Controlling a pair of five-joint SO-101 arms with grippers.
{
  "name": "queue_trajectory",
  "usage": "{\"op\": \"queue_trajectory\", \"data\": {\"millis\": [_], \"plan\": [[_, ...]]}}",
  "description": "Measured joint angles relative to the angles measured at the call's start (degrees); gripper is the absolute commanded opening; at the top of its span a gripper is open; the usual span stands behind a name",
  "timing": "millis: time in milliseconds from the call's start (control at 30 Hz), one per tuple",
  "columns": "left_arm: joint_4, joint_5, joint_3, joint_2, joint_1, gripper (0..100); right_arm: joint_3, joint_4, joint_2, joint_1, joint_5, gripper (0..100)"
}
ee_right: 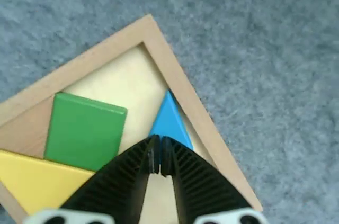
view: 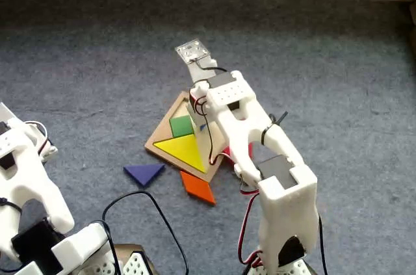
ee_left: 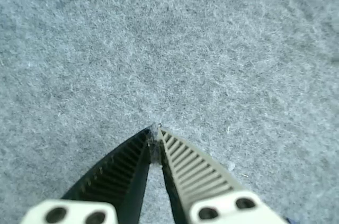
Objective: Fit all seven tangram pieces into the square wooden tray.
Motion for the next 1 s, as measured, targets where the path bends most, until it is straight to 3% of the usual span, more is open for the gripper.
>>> {"op": "queue_trajectory", "data": {"millis": [433,1000], "plan": [[0.0,0.0,0.0,0.0,0.0,1,-1.6,7.5,0.1,0.1,2.6,2.3],[0.0,0.0,0.0,0.0,0.0,1,1.9,9.8,-4.7,0.4,6.5,2.3]]}}
